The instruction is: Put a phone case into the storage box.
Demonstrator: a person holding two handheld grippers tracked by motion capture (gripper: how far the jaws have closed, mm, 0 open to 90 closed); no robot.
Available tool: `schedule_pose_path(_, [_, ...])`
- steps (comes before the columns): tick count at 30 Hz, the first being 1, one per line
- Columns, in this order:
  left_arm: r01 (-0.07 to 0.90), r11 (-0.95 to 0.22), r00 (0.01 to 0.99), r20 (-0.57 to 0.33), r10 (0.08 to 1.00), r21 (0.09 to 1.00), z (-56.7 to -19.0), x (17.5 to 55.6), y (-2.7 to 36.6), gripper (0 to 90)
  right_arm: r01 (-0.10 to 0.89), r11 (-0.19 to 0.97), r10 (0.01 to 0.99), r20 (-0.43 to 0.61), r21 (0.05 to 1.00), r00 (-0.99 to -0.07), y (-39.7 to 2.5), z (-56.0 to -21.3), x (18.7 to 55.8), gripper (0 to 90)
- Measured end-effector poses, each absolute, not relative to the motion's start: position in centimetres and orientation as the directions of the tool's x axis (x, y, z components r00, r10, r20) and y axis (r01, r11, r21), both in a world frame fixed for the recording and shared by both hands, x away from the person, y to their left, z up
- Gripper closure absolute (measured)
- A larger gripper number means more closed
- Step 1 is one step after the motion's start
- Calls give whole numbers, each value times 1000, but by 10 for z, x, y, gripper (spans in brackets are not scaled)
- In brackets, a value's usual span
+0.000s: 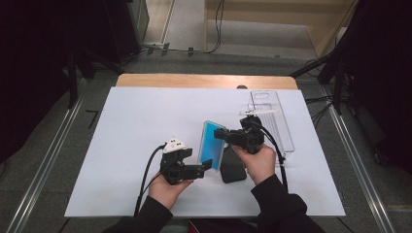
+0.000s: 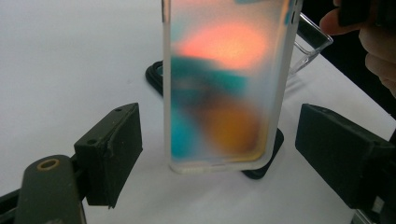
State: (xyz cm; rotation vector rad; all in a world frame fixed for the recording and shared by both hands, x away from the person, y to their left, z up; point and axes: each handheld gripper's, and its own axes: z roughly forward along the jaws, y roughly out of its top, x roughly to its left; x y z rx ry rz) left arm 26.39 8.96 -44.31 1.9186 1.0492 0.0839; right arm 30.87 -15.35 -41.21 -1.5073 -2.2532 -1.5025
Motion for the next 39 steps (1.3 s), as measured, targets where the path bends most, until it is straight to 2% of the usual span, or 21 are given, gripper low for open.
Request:
schedule_pose_path(3, [651,-217,645,-379,664,728,-437,269,95,155,698,86,682,469,711,-561,-154,-410,306,773])
schedule_pose_path(8, [645,-278,676,-361,643,712,-430,274,101,154,666,118,662,442,736,-605,-156,-408,304,773])
schedule_pose_path(12, [662,-333,694,-380,612,672,-426,281,104,182,655,147,641,433,742,-634,-157,-407,303,773])
schedule_pose_path(20, [566,-441,798,-327,506,697,-416,284,105,262,587,247,580,367,771,-727,-162,-403,301,772])
schedule_pose_path(29, [504,-475,856,-344,387,721,-411,295,111,272,560,286,506,374,777,-777,-168,-404,301,772])
schedule_pose_path(39, [462,-500,883,-329,334,733,-410,302,119,273,517,350,418,363,781,-833,-168,-404,299,771])
